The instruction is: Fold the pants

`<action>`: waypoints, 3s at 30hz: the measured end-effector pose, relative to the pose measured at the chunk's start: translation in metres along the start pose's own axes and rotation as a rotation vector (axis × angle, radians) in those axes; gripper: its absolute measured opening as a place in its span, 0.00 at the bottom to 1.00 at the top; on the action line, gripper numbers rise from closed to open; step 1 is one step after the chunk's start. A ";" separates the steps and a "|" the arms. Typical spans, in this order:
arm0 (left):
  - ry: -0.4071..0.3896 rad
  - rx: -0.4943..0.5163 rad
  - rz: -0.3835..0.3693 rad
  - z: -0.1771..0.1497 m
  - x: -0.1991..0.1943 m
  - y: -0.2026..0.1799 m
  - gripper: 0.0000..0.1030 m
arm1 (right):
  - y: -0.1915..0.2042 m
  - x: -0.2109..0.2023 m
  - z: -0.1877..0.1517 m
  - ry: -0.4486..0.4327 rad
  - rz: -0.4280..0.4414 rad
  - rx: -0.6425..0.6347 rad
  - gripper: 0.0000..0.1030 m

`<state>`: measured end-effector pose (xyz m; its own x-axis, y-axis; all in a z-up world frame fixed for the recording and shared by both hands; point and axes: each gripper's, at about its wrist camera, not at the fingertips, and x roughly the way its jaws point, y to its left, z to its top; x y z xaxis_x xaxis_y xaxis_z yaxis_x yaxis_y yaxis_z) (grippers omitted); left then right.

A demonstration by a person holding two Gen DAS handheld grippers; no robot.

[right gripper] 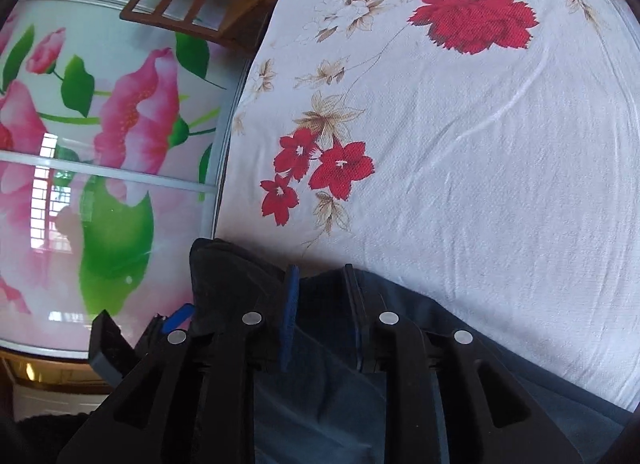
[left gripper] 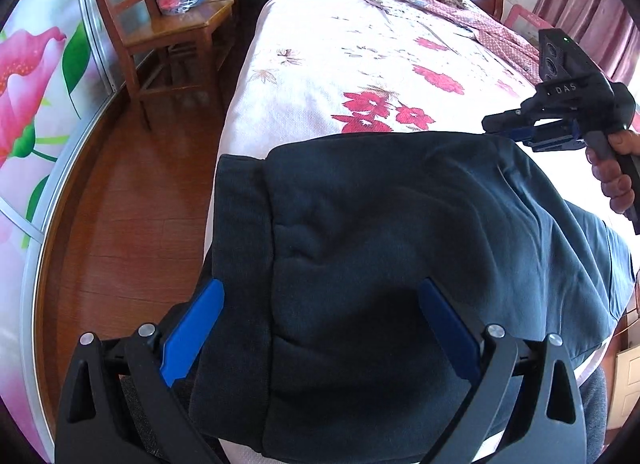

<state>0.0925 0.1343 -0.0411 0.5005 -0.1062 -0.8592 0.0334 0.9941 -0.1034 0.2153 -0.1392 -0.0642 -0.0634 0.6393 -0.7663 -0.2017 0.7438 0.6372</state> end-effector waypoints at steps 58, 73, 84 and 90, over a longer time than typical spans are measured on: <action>0.035 0.383 -0.114 0.060 0.088 -0.161 0.97 | -0.338 -0.295 -0.462 -1.146 -0.207 1.194 0.40; 0.022 0.393 -0.228 0.057 0.083 -0.152 0.98 | -0.335 -0.290 -0.483 -1.182 -0.455 1.158 0.07; -0.035 0.368 -0.095 0.067 -0.005 -0.114 0.98 | -0.220 -0.343 -0.398 -1.114 -0.673 0.733 0.07; -0.070 0.224 -0.001 0.053 -0.057 -0.065 0.98 | -0.097 -0.310 -0.314 -1.017 -0.688 0.317 0.07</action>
<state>0.1082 0.0773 0.0409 0.5590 -0.1129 -0.8215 0.2211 0.9751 0.0164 -0.0526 -0.4708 0.0859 0.7667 -0.1407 -0.6264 0.3564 0.9048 0.2331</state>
